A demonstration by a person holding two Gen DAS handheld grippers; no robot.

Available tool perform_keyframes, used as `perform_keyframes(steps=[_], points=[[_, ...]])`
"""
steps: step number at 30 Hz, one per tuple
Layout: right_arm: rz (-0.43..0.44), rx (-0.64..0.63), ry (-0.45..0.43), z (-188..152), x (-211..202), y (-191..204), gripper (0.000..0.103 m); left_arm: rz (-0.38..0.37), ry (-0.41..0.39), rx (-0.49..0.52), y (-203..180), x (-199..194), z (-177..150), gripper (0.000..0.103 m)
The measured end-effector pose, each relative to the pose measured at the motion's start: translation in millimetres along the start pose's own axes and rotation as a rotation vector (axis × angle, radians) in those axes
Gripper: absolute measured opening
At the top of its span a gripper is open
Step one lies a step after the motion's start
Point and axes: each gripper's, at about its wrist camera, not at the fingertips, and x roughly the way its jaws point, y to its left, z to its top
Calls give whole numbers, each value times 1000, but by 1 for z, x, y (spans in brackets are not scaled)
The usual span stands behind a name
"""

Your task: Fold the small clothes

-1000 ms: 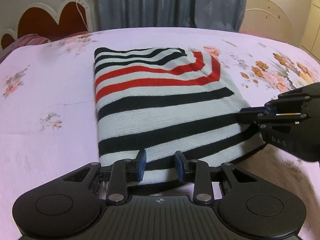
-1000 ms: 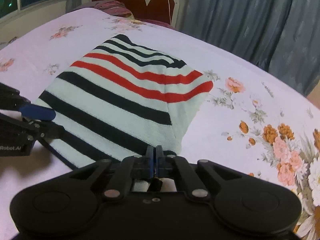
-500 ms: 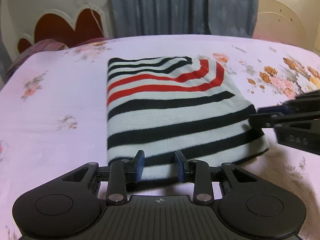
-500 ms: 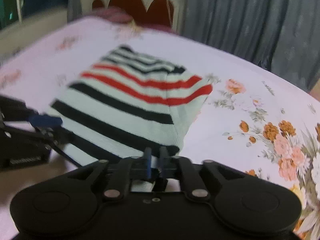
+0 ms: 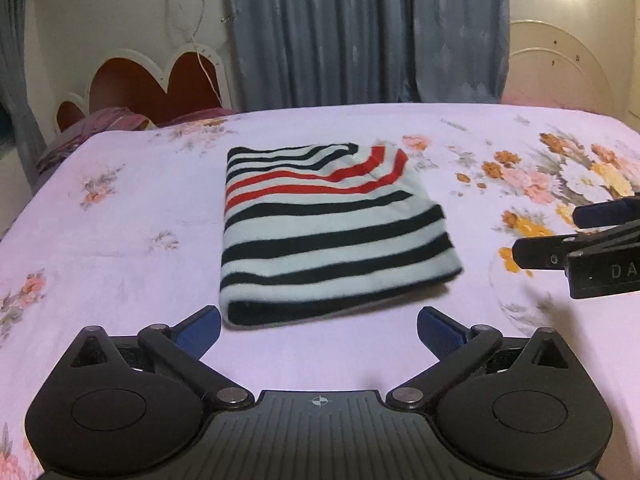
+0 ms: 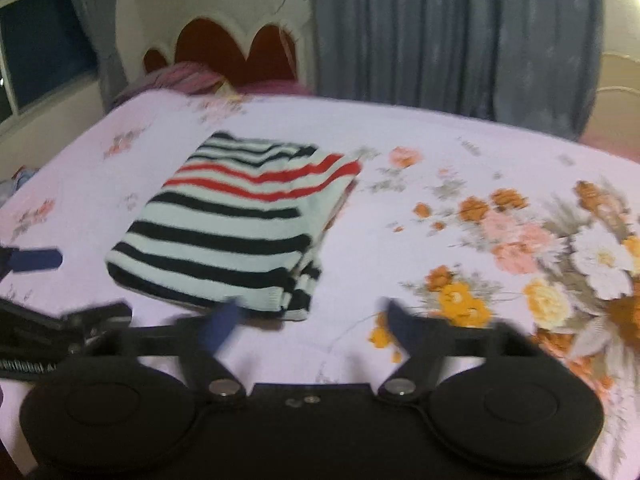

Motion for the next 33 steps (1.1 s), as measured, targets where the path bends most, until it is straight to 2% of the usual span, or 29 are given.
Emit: perform_keyframes(steps=[1, 3, 4, 6, 9, 12, 18, 33], points=[[-14, -10, 9, -2, -5, 1, 93, 0, -8, -4, -1, -6, -2, 103], [-26, -17, 12, -6, -18, 1, 102, 5, -23, -19, -3, -21, -5, 103], [-29, -18, 15, -9, -23, 1, 102, 3, -33, -26, -3, -28, -7, 103], [-48, -19, 20, -14, -33, 2, 102, 5, -46, -36, -4, -42, -11, 103], [-71, -13, -20, -22, -52, 3, 102, 6, -61, -37, -8, -60, -16, 103], [-64, 5, -60, -29, -73, 1, 102, 15, -88, -41, -12, -80, -22, 103], [-55, -13, -86, -37, -107, 5, 102, 4, -111, -95, -16, -117, -31, 103], [-51, 24, -180, -52, -178, -4, 102, 18, -216, -106, -37, -191, -35, 103]])
